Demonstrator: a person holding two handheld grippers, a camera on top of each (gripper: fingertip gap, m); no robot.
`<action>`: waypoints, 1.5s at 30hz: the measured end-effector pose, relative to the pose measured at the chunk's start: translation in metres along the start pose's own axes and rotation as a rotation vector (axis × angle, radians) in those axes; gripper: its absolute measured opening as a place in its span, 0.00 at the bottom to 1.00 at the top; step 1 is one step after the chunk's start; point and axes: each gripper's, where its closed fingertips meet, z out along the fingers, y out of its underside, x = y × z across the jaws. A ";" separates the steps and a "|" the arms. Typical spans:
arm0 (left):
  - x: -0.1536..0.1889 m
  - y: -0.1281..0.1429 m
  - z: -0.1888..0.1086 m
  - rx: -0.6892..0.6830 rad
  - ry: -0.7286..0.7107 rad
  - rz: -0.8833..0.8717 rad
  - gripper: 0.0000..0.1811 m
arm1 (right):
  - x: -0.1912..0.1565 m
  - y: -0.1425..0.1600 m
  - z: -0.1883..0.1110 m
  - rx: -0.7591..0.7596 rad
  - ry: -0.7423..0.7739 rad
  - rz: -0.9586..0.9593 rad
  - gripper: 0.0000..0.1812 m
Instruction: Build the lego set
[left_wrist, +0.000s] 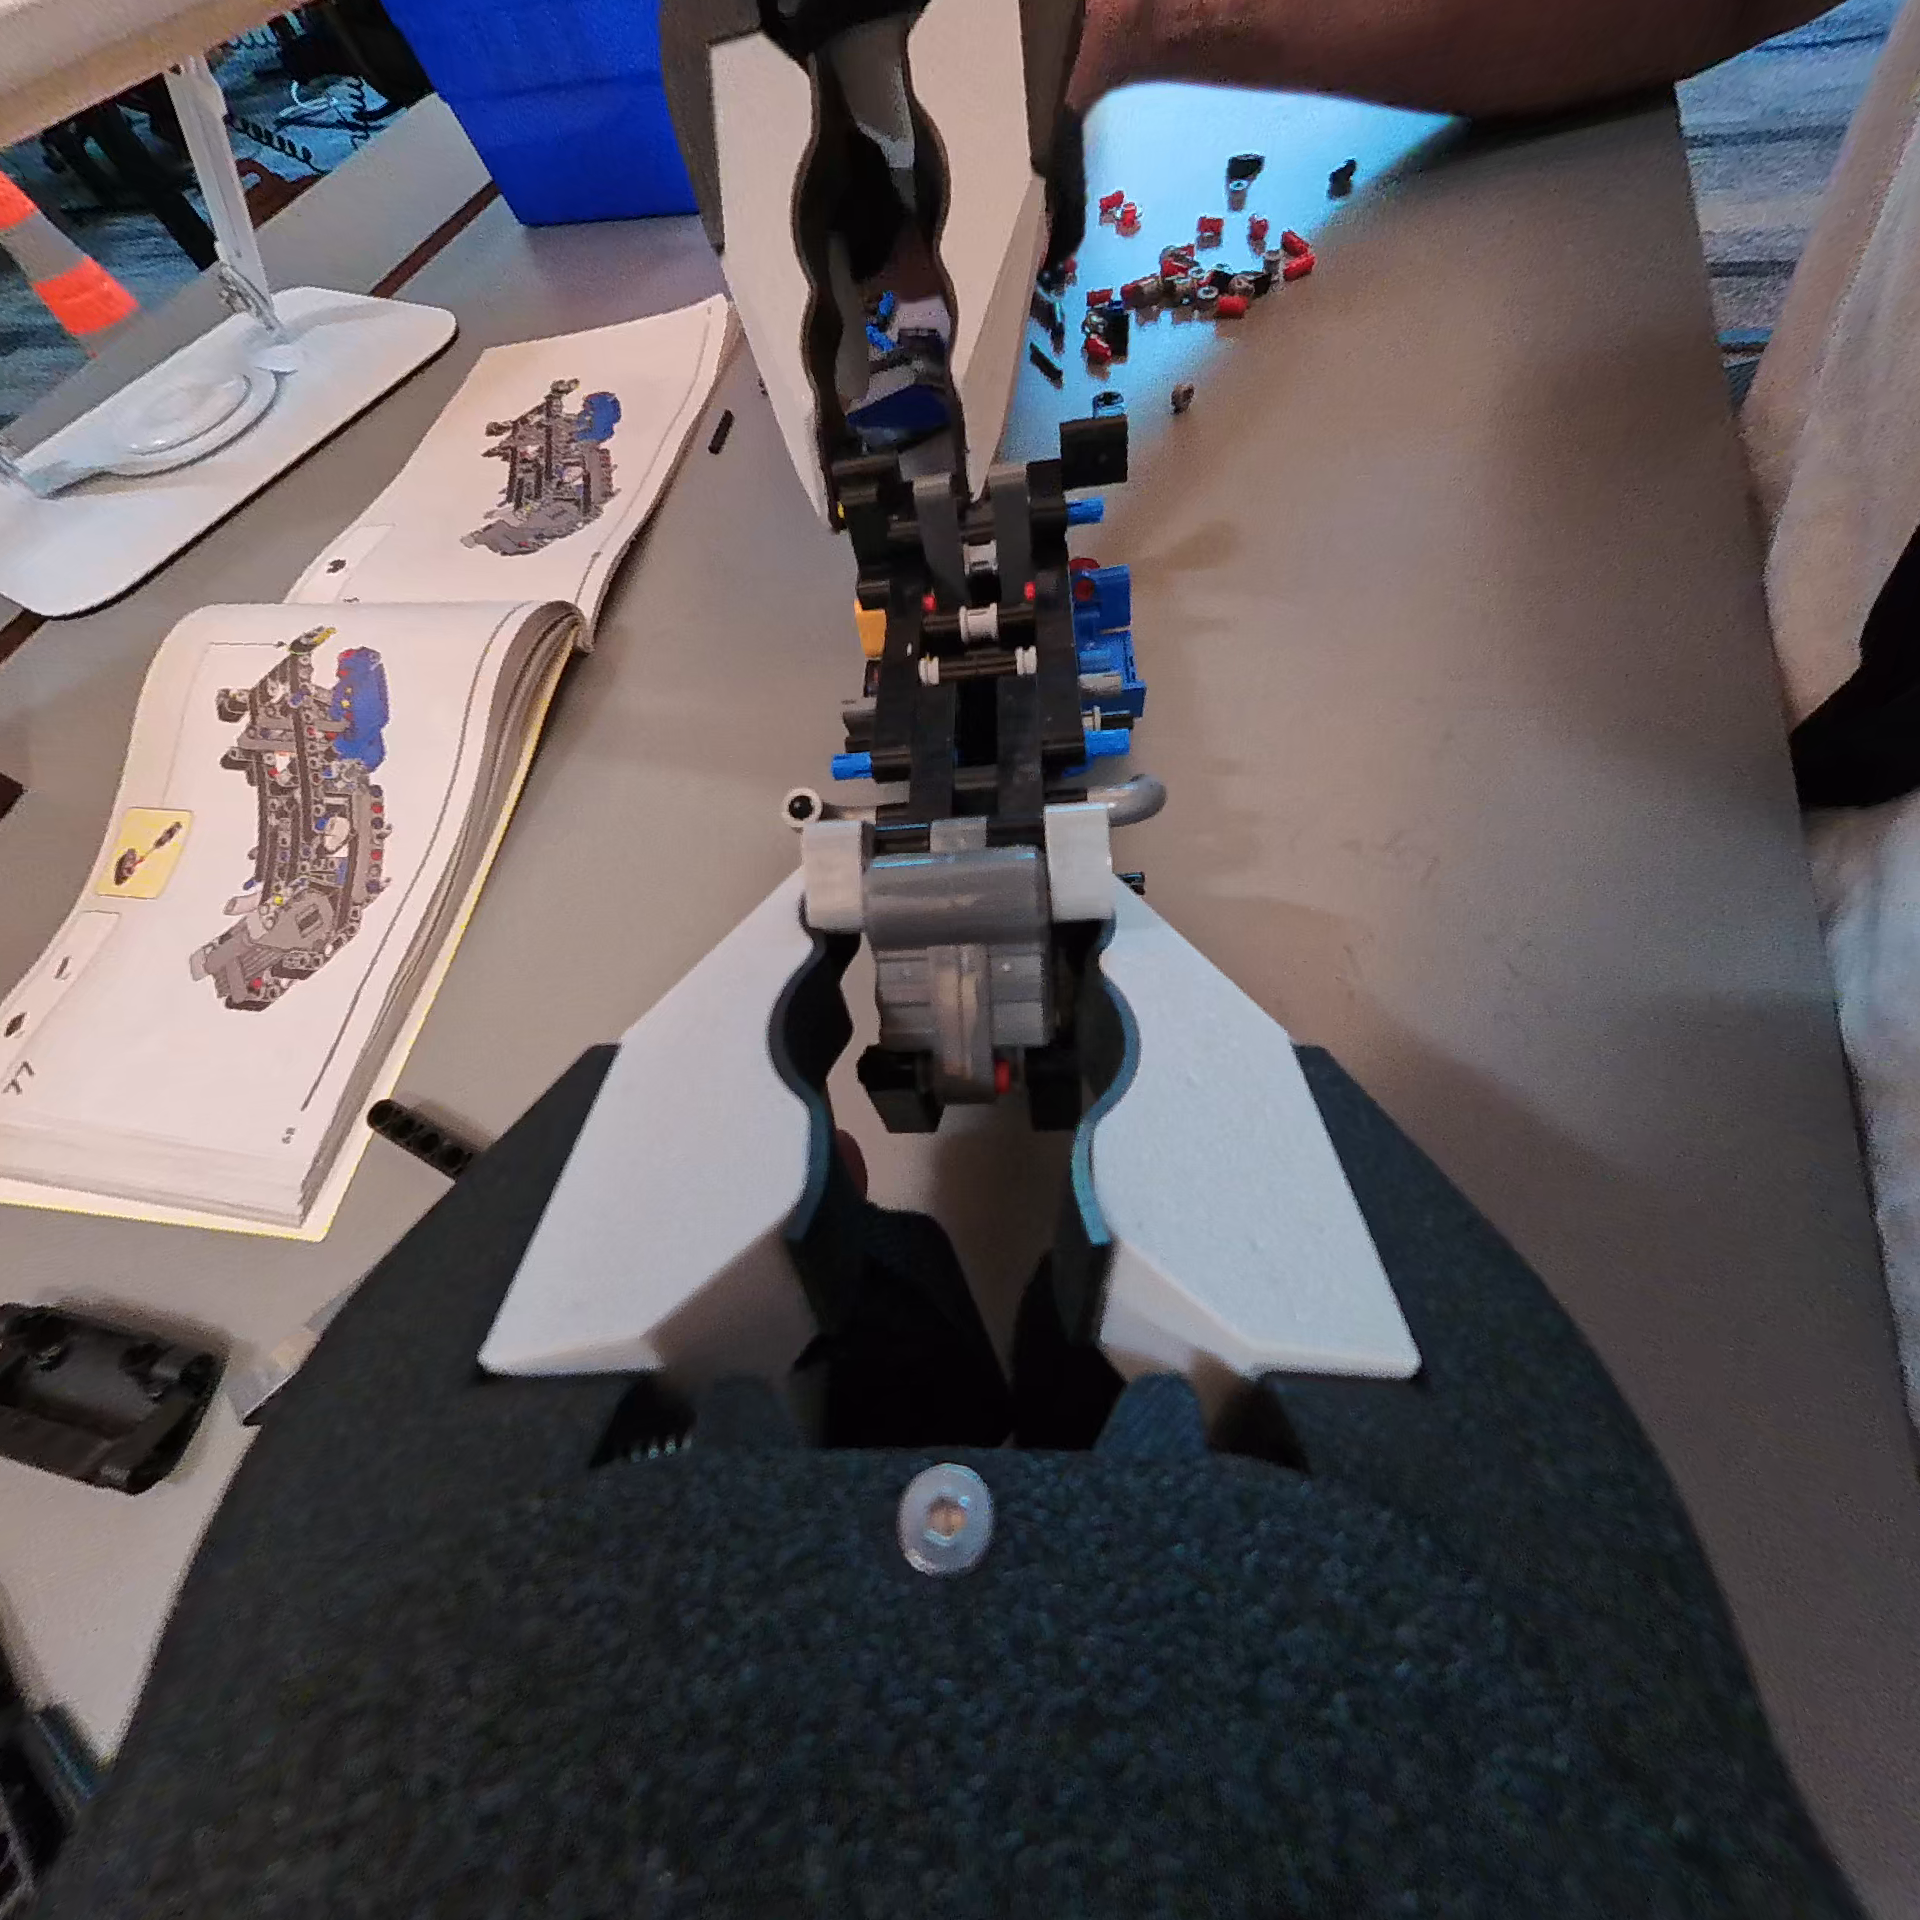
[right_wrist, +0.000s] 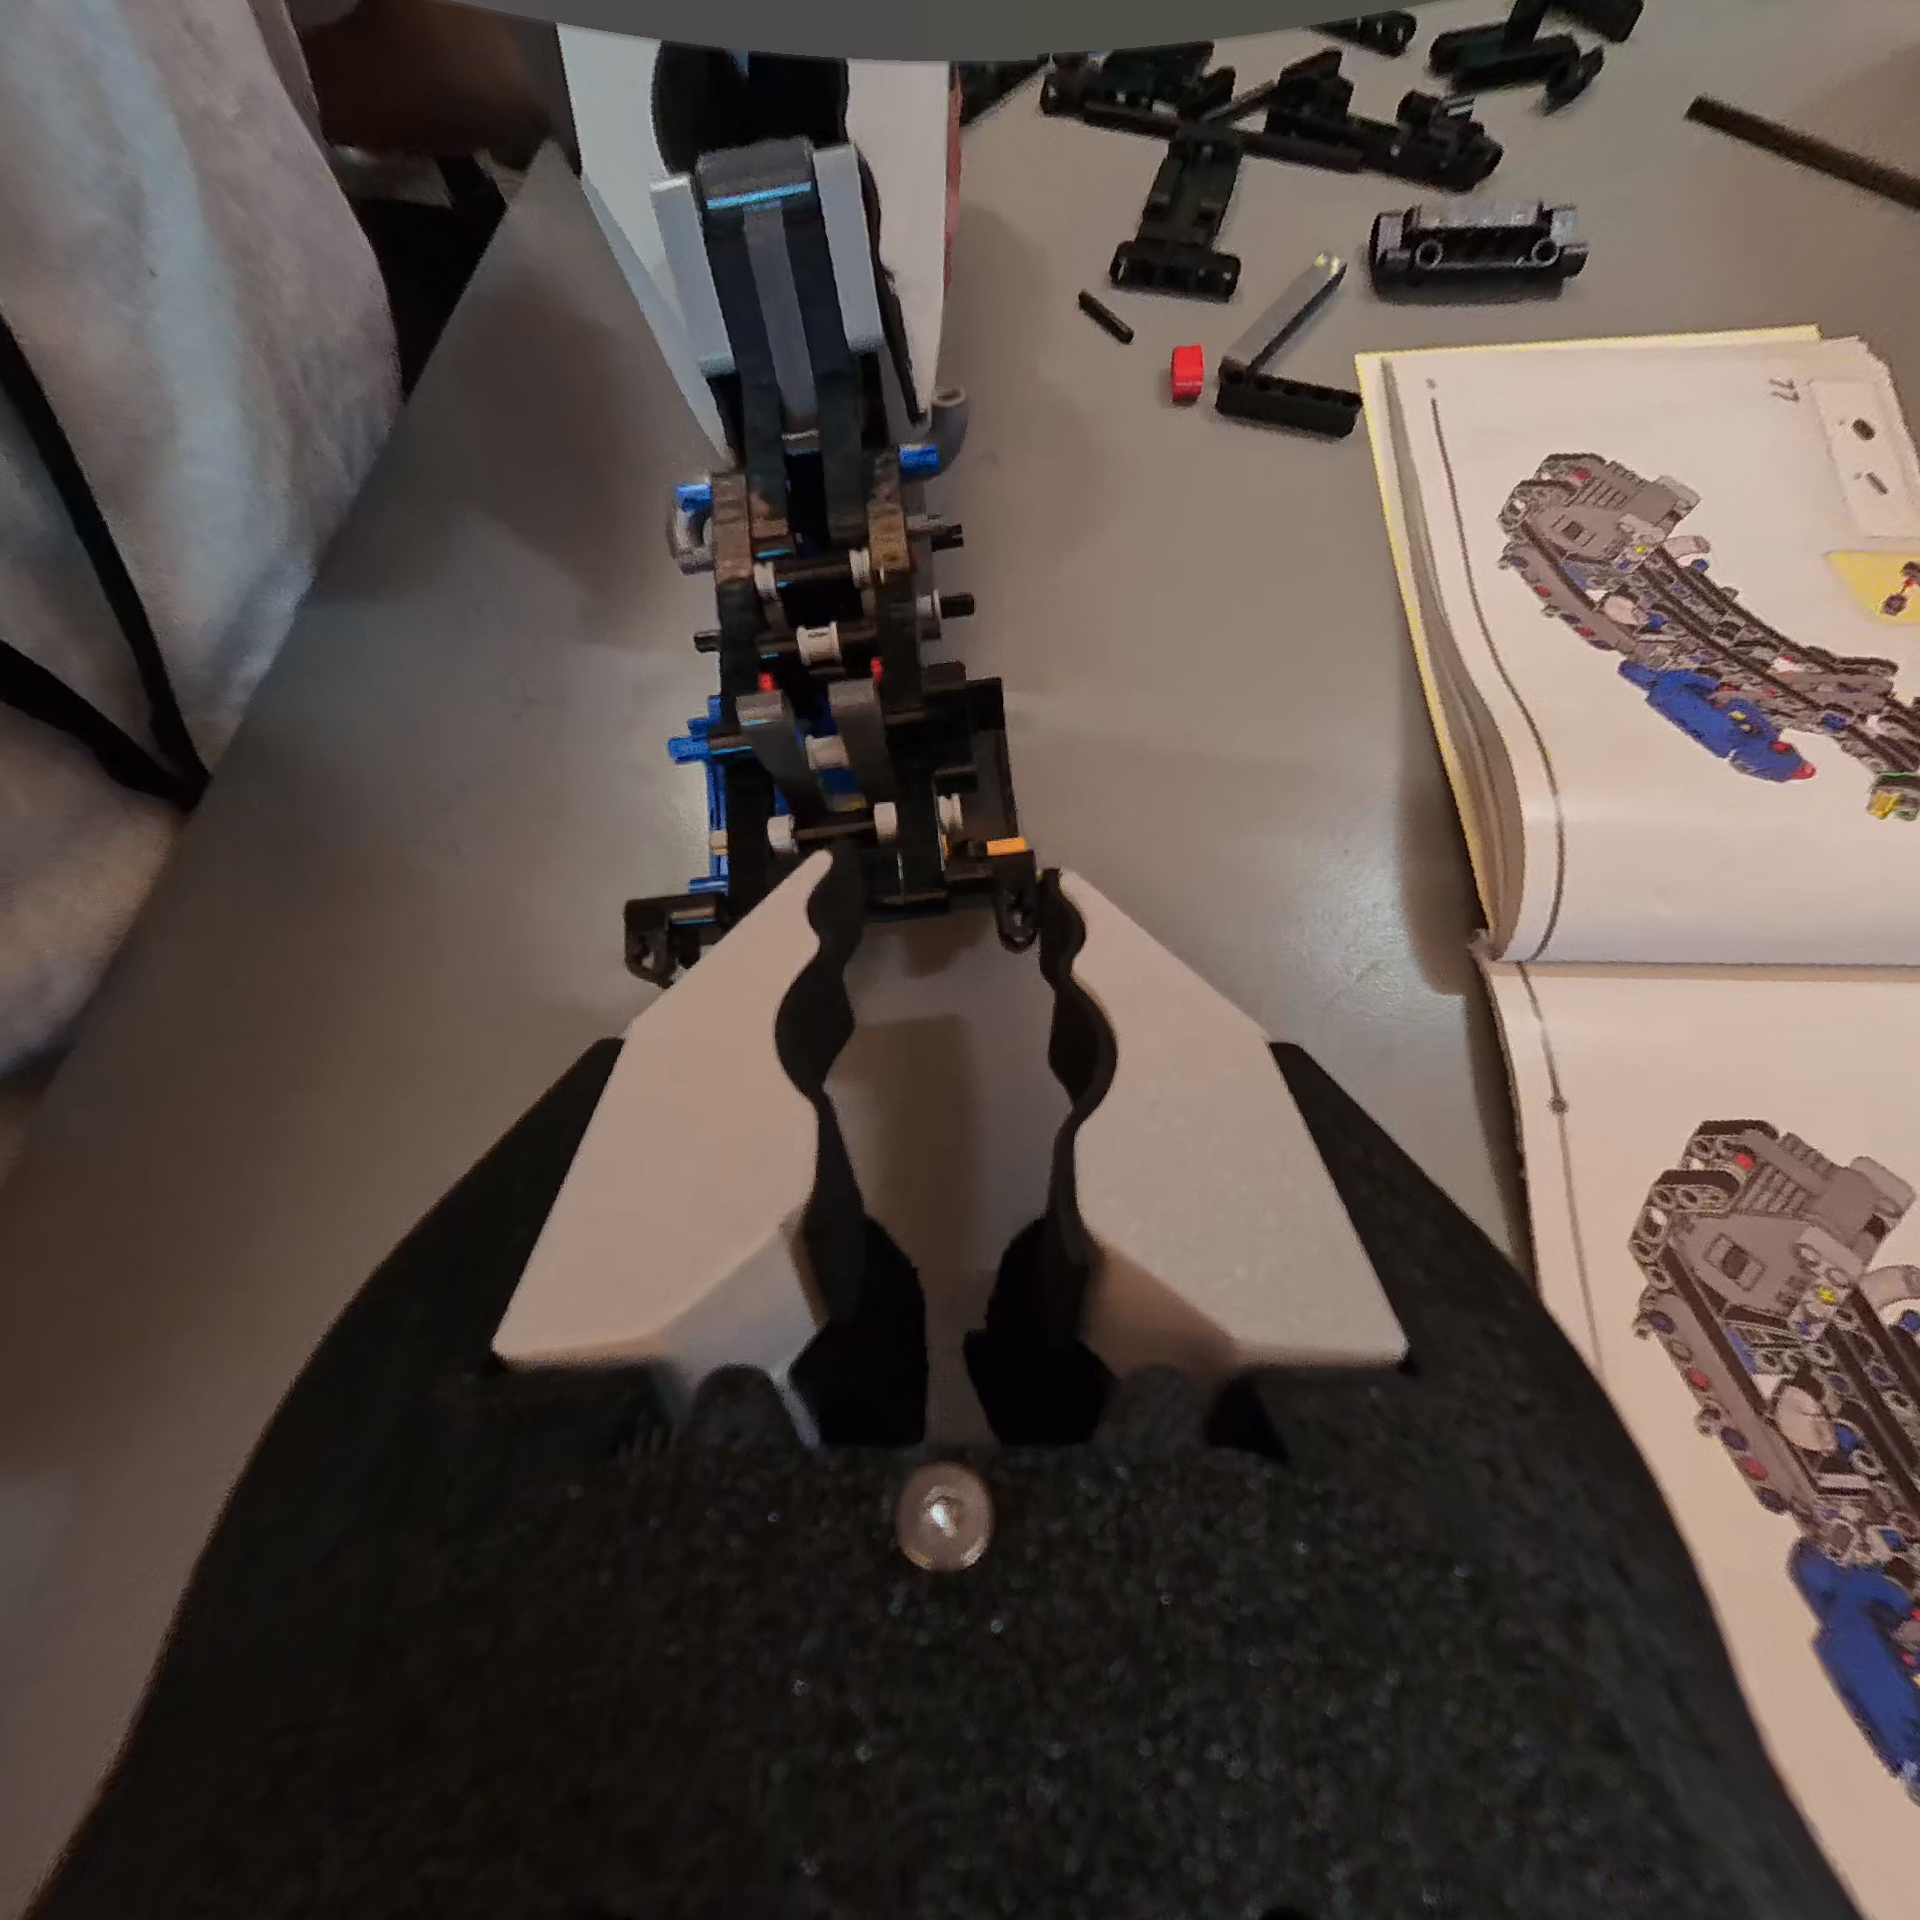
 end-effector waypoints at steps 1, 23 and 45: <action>0.000 0.000 0.000 0.001 0.000 0.000 0.21 | 0.000 0.000 -0.001 -0.028 -0.004 -0.006 0.19; 0.000 -0.001 0.001 0.006 -0.013 0.013 0.21 | -0.002 0.005 0.001 -0.268 -0.029 -0.083 0.18; -0.004 0.001 0.001 -0.006 -0.034 0.001 0.20 | 0.000 0.001 0.002 -0.228 -0.011 -0.066 0.18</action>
